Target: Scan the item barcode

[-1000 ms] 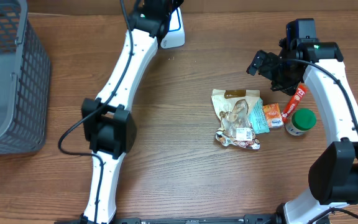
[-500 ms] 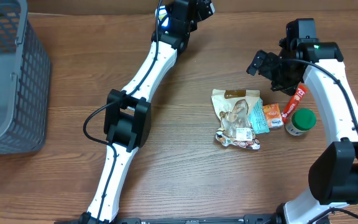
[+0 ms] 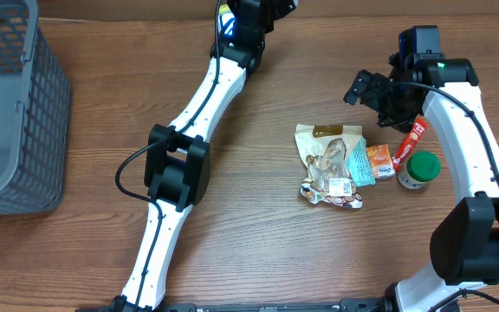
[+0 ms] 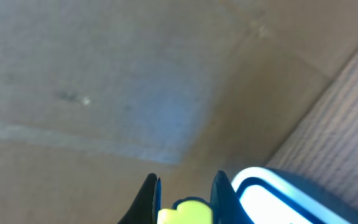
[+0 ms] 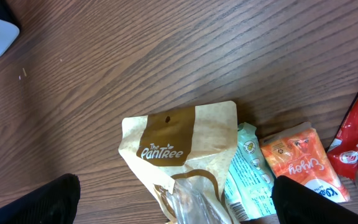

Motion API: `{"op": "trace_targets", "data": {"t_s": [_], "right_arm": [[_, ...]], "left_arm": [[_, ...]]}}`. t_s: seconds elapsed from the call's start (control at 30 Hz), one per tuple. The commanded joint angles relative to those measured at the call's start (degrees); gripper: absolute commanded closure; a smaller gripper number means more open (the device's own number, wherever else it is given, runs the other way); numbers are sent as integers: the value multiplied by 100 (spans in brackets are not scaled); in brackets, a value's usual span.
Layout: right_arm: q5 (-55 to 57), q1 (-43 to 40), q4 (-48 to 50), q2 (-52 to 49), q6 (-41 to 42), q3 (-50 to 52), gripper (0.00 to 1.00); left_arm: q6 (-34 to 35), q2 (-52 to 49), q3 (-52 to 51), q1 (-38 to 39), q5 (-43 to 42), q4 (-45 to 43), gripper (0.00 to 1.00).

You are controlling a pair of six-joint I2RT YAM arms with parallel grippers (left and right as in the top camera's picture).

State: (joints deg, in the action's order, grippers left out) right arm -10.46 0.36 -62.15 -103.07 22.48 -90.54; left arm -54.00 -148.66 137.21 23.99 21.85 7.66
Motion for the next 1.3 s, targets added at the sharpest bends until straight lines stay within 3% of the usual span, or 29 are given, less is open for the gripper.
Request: {"op": "trace_targets", "data": {"t_s": [0.0,0.07,0.13,0.2,0.3,0.37,0.47,0.53,0.67,0.9,1.27], "right_arm": [[15,-11,33,105,20,-66,0],[15,-11,33,105,20,-66,0],[15,-11,33,105,20,-66,0],[15,-11,33,105,20,-66,0],[15,-11,33,105,20,-66,0],[15,-11,33,105,20,-66,0],[15,-11,33,105,20,-66,0],[15,-11,31,105,20,-66,0],[15,-11,33,105,20,-66,0],[15,-11,33,105,20,-66,0],[15,-11,33,105,20,-66,0]], "left_arm": [[420,356,55,184,448,-4,96],[1071,654,55,337,568,321,96],[2529,1329,55,564,494,1816,96],[3204,1587,55,658,501,2555,96],[4898,2035,55,850,463,4301,96],[6332,2221,55,951,-63,5657,96],[7311,2203,42,968,-1423,6931,96],[7661,2135,33,964,-2275,7471,96],[8157,1928,-175,1045,-3034,7866,96],[8341,1526,-1309,1460,-3794,7112,96],[8579,1502,-2173,1779,-3681,6124,96]]}}
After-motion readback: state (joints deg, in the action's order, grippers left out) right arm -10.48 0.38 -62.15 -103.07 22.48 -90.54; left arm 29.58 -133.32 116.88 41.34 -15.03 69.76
